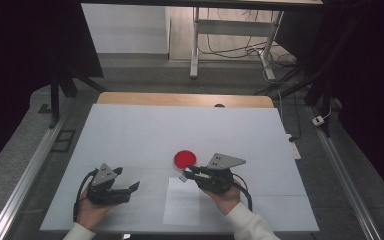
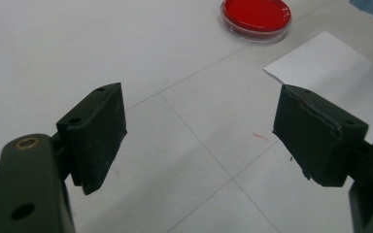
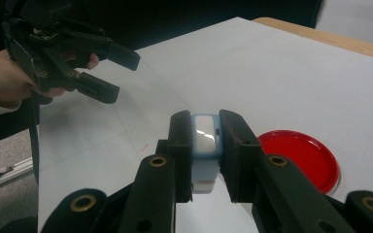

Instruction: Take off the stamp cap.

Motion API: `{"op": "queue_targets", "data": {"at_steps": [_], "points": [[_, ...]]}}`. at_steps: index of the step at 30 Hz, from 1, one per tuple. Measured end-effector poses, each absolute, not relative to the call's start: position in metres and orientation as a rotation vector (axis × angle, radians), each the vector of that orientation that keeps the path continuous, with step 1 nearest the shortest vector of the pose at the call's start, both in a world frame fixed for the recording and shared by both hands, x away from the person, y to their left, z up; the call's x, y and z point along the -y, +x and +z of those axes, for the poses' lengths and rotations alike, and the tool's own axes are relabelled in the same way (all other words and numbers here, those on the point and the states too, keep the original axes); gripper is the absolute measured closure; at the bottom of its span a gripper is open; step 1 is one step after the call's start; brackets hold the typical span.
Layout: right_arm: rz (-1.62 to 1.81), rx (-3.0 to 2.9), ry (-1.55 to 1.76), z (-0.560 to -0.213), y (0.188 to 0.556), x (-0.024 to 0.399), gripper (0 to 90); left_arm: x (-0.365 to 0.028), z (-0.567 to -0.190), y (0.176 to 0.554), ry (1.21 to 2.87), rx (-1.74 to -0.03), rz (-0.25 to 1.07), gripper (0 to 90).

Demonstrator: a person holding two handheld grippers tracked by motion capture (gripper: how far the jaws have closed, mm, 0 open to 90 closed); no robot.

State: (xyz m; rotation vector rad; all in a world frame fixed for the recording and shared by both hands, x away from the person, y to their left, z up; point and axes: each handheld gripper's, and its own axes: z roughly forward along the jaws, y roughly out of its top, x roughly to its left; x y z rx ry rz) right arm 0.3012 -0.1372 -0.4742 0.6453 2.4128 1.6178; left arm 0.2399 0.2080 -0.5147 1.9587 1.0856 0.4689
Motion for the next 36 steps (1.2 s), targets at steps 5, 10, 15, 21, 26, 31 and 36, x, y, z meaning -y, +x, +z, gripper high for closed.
{"op": "queue_targets", "data": {"at_steps": [5,10,15,21,26,31,36], "points": [[1.621,-2.405,0.651,-0.474,0.302,0.138,75.4,-0.207,-0.514,0.239,1.958,-1.08,0.47,19.2],[1.623,-2.397,0.648,-0.474,0.301,0.138,75.4,-0.204,-0.513,0.239,1.96,-1.075,0.472,19.2],[1.623,-2.398,0.657,-0.475,0.302,0.138,75.4,-0.199,-0.511,0.238,1.961,-1.055,0.484,19.2],[1.631,-2.386,0.655,-0.474,0.301,0.139,75.4,-0.193,-0.508,0.237,1.957,-1.033,0.484,19.2],[1.639,-2.373,0.647,-0.472,0.3,0.139,75.4,-0.19,-0.508,0.237,1.954,-1.028,0.478,19.2],[1.641,-2.372,0.652,-0.472,0.3,0.139,75.4,-0.184,-0.507,0.237,1.958,-1.015,0.474,19.2],[1.651,-2.354,0.644,-0.471,0.299,0.14,75.4,-0.179,-0.506,0.239,1.966,-0.998,0.467,19.2]]}}
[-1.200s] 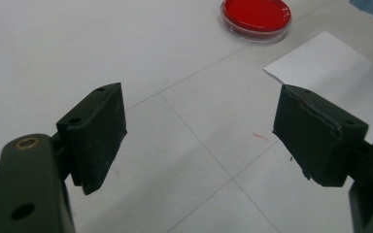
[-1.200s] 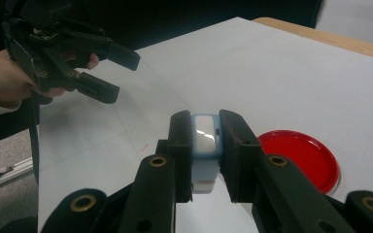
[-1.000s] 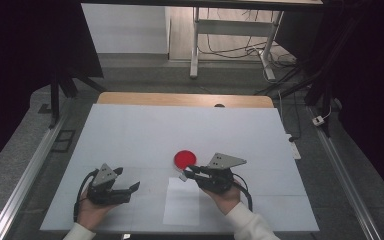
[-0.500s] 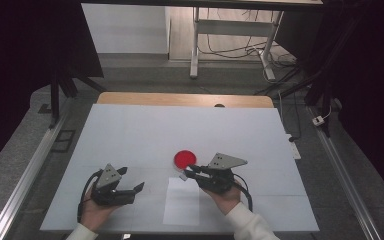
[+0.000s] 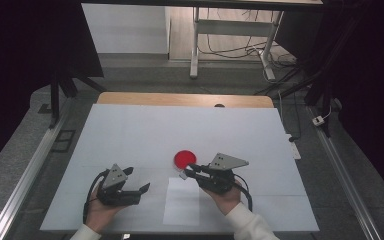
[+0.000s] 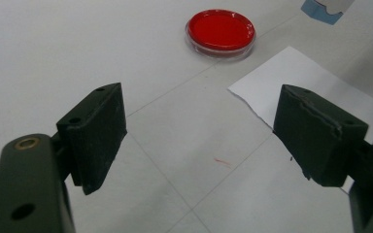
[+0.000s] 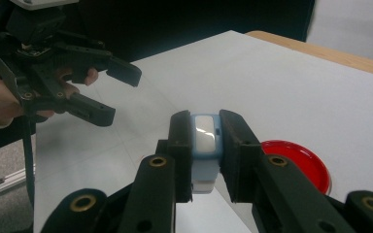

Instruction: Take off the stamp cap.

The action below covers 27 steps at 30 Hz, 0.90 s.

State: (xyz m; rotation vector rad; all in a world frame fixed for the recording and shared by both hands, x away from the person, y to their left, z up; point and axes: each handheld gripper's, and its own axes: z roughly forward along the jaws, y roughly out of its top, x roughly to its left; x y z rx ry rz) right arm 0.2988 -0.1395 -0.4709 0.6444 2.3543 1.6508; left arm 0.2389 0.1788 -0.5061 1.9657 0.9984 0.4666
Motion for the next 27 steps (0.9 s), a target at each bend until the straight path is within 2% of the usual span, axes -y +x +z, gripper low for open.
{"op": "queue_targets", "data": {"at_steps": [27], "points": [[1.67,-2.335,0.662,-0.47,0.298,0.137,75.4,-0.141,-0.5,0.25,1.983,-0.92,0.457,19.2]]}}
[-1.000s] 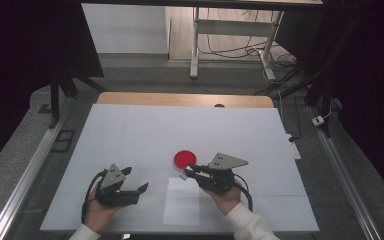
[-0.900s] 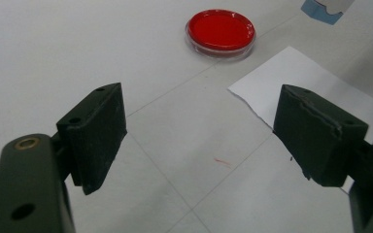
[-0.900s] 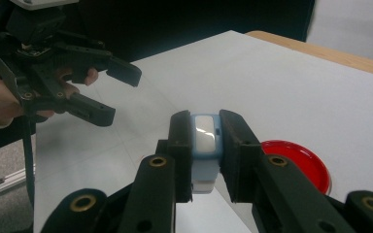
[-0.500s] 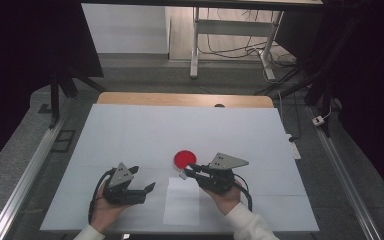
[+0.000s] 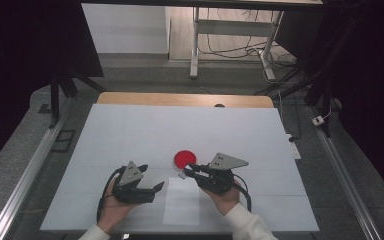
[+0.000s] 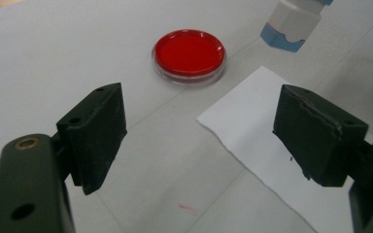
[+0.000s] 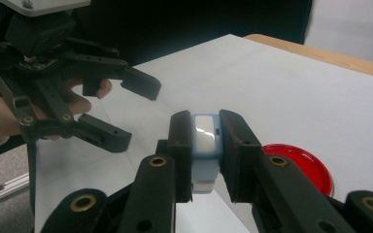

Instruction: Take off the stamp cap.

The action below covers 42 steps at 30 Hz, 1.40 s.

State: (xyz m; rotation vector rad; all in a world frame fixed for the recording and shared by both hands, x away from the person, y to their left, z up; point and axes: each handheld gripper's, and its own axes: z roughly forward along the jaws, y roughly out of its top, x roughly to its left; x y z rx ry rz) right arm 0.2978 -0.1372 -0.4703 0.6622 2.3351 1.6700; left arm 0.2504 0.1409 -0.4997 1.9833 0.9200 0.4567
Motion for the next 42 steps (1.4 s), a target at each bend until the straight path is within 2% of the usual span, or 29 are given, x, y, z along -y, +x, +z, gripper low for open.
{"op": "queue_targets", "data": {"at_steps": [30,42], "points": [[1.687,-2.325,0.688,-0.472,0.299,0.138,75.4,-0.1,-0.501,0.261,2.02,-0.861,0.454,19.6],[1.691,-2.284,0.757,-0.473,0.299,0.136,75.4,-0.091,-0.503,0.263,2.026,-0.843,0.468,23.6]]}}
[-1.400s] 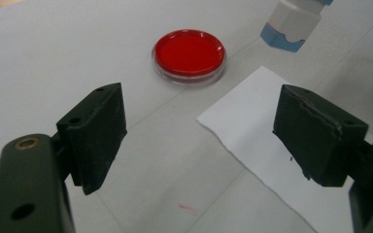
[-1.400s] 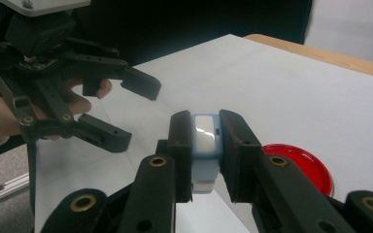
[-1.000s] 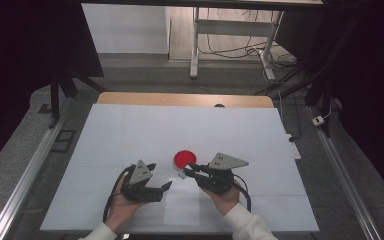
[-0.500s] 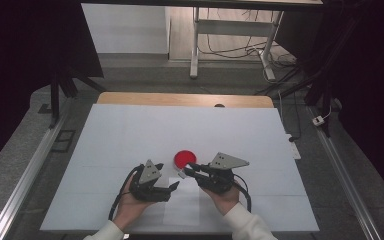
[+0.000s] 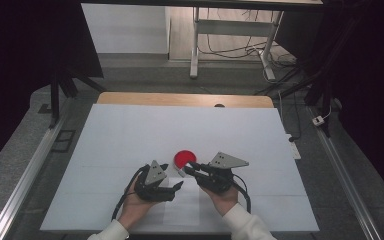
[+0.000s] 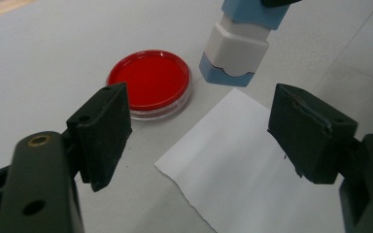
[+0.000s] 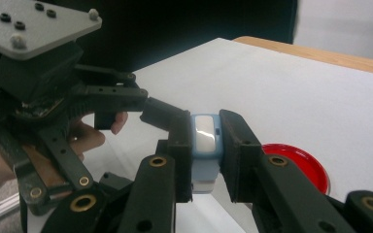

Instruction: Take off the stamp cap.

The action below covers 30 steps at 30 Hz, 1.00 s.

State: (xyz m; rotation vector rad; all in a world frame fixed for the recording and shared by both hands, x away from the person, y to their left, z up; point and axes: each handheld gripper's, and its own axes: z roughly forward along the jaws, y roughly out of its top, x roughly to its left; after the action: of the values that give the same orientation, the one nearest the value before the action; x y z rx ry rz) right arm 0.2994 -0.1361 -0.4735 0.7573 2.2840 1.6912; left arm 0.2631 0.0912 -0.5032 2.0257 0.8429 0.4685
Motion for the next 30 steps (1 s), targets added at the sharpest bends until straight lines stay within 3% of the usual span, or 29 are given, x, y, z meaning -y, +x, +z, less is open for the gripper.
{"op": "queue_targets", "data": {"at_steps": [20,30], "points": [[1.689,-2.242,0.865,-0.477,0.298,0.13,75.4,-0.077,-0.509,0.268,2.063,-0.824,0.573,33.6],[1.694,-2.234,0.877,-0.478,0.299,0.13,75.4,-0.07,-0.512,0.268,2.081,-0.812,0.597,42.7]]}}
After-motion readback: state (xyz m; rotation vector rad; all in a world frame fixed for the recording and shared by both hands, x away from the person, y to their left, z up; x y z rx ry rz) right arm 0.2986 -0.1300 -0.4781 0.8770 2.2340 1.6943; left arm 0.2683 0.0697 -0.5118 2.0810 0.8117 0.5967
